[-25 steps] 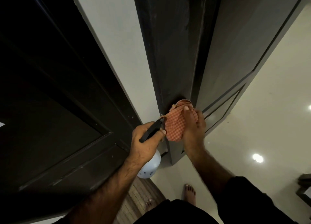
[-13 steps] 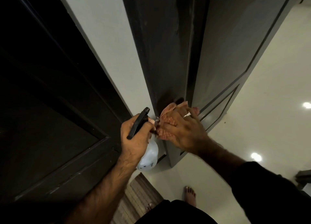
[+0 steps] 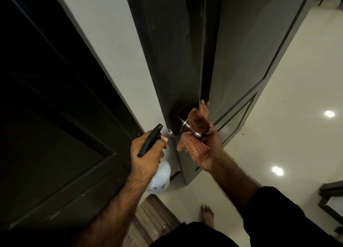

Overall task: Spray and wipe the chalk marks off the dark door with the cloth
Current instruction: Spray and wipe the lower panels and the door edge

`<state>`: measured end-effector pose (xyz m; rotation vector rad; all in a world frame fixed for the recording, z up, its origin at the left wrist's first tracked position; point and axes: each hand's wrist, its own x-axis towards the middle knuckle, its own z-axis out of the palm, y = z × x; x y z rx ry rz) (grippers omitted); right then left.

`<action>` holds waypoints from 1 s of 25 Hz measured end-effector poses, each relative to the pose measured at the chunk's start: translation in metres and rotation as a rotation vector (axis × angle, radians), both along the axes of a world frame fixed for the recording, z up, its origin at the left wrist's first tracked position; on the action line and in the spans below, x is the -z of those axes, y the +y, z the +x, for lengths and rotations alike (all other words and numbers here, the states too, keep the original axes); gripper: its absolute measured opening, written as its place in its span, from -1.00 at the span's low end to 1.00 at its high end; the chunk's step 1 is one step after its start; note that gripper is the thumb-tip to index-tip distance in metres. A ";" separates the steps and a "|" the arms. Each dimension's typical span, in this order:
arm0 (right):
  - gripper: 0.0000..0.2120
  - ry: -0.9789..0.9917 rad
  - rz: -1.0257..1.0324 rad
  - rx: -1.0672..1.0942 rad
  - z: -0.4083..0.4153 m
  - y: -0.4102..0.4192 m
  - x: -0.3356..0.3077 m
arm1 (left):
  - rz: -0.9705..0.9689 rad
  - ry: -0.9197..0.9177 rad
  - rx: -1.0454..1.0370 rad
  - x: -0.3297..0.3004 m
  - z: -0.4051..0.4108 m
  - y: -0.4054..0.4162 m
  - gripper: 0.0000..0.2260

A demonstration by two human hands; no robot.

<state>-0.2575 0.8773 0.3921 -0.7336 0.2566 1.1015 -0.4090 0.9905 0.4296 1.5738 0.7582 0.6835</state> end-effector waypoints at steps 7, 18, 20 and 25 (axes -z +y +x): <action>-0.59 -0.762 -0.278 -0.172 0.017 -0.006 0.004 | -0.043 -0.023 0.050 -0.002 -0.003 0.002 -0.81; -0.63 -2.488 -0.371 -0.393 0.062 -0.047 0.032 | -0.027 0.034 0.124 0.000 0.007 0.014 -0.90; -0.53 -2.058 -0.354 -0.383 0.052 -0.043 0.040 | -0.026 0.051 0.098 0.001 0.005 0.020 -0.89; -0.67 -1.037 -0.108 -0.253 0.026 -0.028 0.032 | -0.057 0.038 0.080 0.005 0.001 0.027 -0.90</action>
